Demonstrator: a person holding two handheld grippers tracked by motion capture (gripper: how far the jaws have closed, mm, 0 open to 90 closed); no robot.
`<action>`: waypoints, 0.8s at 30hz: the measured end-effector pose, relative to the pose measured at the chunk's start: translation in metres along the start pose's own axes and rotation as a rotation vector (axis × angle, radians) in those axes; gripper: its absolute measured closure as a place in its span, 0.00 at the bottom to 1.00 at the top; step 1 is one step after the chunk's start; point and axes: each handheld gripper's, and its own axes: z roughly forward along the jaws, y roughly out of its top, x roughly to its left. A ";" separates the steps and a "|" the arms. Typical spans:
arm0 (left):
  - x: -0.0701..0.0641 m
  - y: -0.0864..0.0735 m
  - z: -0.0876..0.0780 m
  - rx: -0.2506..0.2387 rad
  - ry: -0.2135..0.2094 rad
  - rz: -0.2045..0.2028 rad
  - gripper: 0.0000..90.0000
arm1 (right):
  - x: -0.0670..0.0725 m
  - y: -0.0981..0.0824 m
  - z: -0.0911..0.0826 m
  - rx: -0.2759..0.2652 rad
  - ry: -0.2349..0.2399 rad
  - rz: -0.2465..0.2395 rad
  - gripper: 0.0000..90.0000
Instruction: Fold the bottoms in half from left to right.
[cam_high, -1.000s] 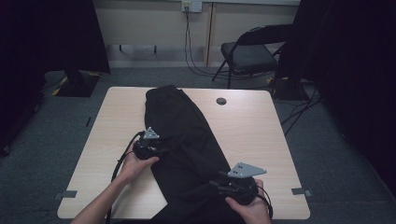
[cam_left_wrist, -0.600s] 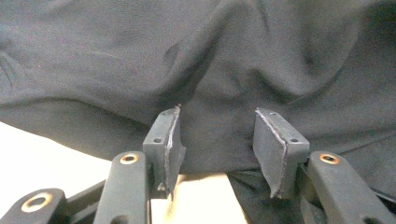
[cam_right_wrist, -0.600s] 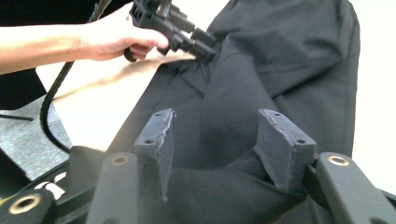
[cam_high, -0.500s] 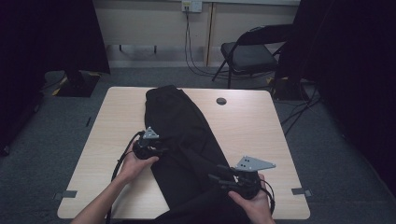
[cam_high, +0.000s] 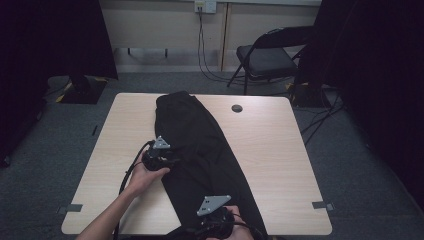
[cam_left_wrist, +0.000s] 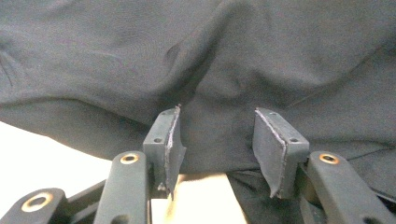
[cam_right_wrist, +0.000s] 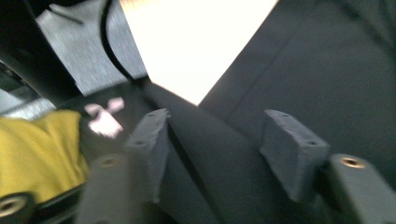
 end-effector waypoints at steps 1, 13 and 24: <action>0.000 0.000 0.000 -0.001 0.000 0.000 0.58 | -0.002 -0.003 0.004 0.007 0.009 -0.001 0.40; 0.001 0.000 0.001 -0.007 0.004 -0.004 0.58 | -0.011 -0.010 -0.032 -0.098 -0.158 0.042 0.99; 0.002 0.001 0.002 -0.013 0.016 -0.004 0.58 | -0.068 -0.069 -0.136 -0.185 -0.447 0.250 0.96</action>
